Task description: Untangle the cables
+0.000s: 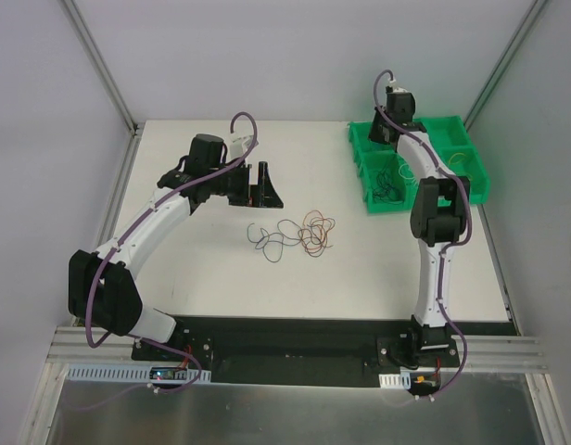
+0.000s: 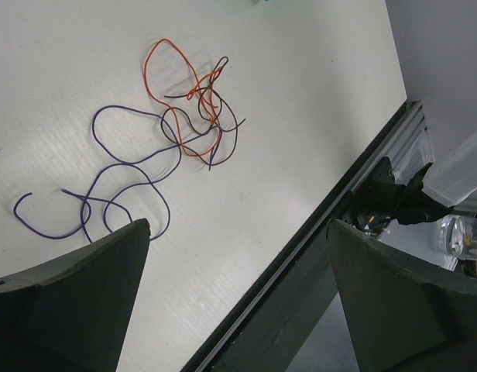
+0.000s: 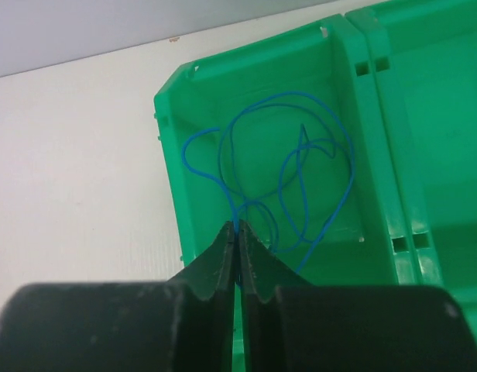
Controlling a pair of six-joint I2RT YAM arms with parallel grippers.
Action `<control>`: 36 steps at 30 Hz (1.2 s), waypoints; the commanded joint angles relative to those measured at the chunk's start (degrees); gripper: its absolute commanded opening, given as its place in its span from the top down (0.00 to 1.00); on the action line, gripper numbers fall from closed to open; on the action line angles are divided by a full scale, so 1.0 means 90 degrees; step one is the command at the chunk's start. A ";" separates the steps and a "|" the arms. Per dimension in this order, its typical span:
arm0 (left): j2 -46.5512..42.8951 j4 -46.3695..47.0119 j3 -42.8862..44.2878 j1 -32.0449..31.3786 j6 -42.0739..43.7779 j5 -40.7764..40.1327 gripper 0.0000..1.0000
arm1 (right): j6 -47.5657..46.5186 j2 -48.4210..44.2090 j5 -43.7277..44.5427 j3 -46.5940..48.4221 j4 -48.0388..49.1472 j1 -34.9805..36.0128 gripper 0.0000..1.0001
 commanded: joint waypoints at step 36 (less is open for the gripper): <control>0.0129 0.0036 -0.1391 -0.0704 -0.1070 -0.1776 0.20 | 0.1126 -0.5027 -0.1627 -0.6018 0.0397 0.3068 0.35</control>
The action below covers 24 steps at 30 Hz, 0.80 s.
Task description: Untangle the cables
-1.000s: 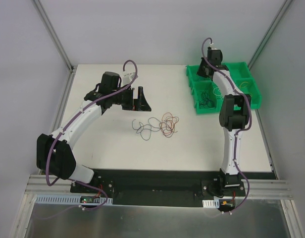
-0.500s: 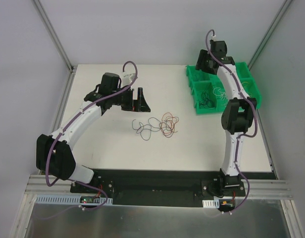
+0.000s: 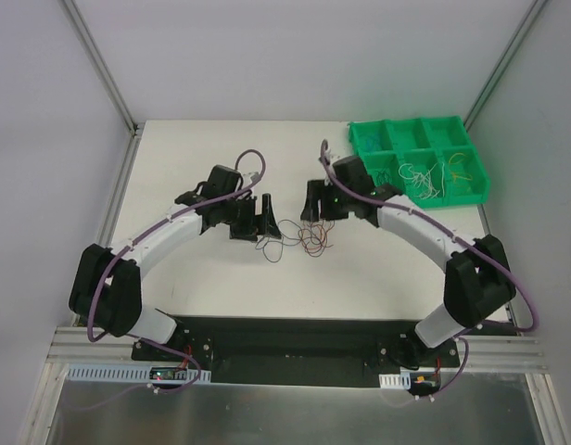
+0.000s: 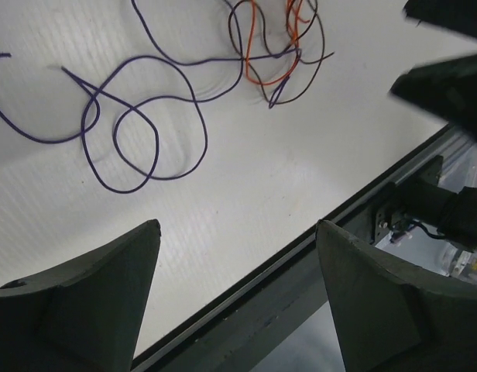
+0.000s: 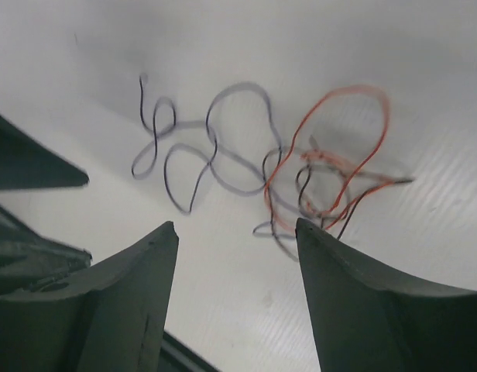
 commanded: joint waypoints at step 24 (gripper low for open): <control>0.1102 -0.0980 0.0741 -0.0423 0.0438 -0.2920 1.00 | 0.0723 0.0601 0.0004 -0.2027 0.2439 0.0554 0.50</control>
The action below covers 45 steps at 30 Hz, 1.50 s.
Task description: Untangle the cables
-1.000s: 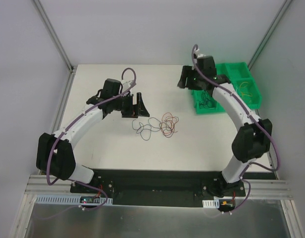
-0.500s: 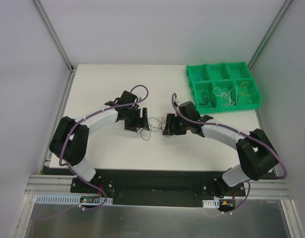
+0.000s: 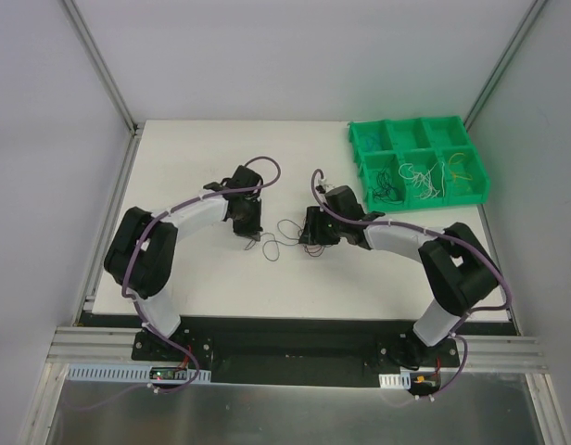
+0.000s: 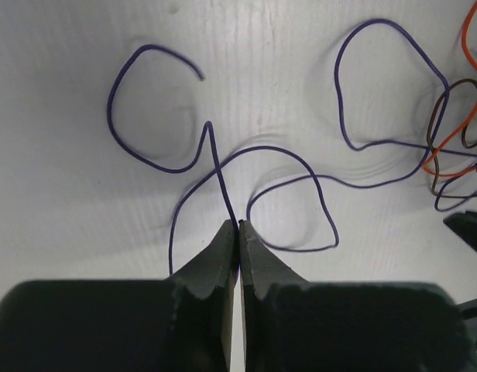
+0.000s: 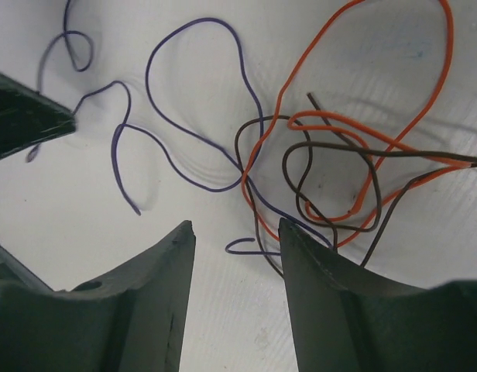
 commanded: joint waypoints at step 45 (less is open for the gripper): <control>-0.5842 -0.1431 0.3861 -0.0045 0.1836 -0.2788 1.00 | -0.1452 0.3014 0.1045 0.5795 -0.2882 -0.0869 0.35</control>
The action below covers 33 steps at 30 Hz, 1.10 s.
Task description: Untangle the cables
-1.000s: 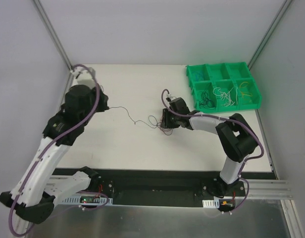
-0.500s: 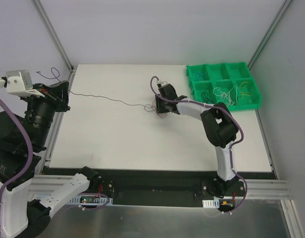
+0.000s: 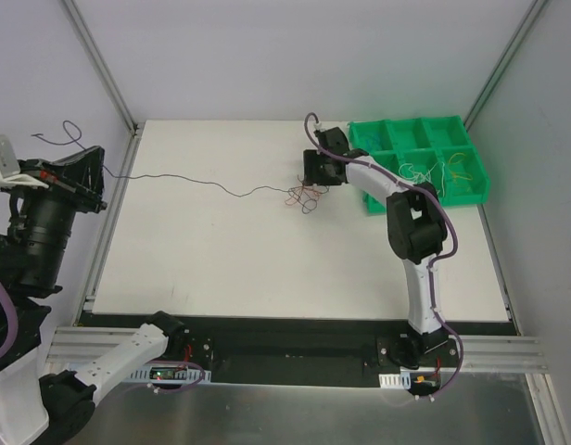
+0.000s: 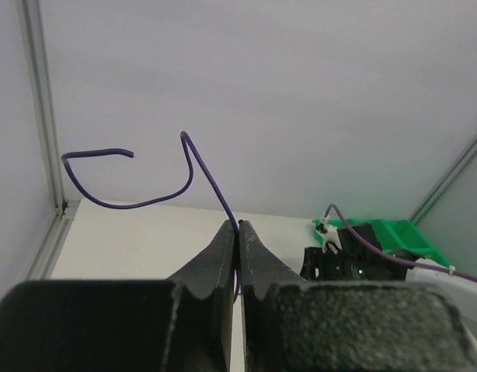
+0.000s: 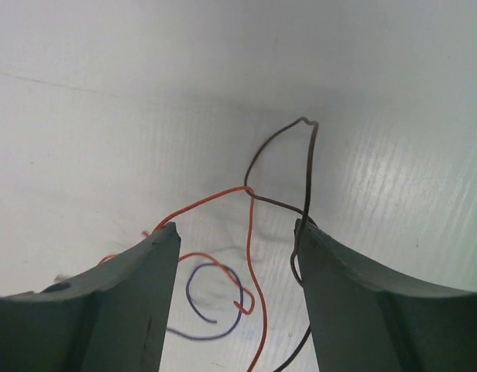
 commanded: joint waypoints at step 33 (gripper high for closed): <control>0.1197 -0.0046 -0.1525 -0.0035 -0.1704 0.2644 1.00 | 0.4811 -0.1903 -0.1994 -0.3662 0.3152 0.1326 0.38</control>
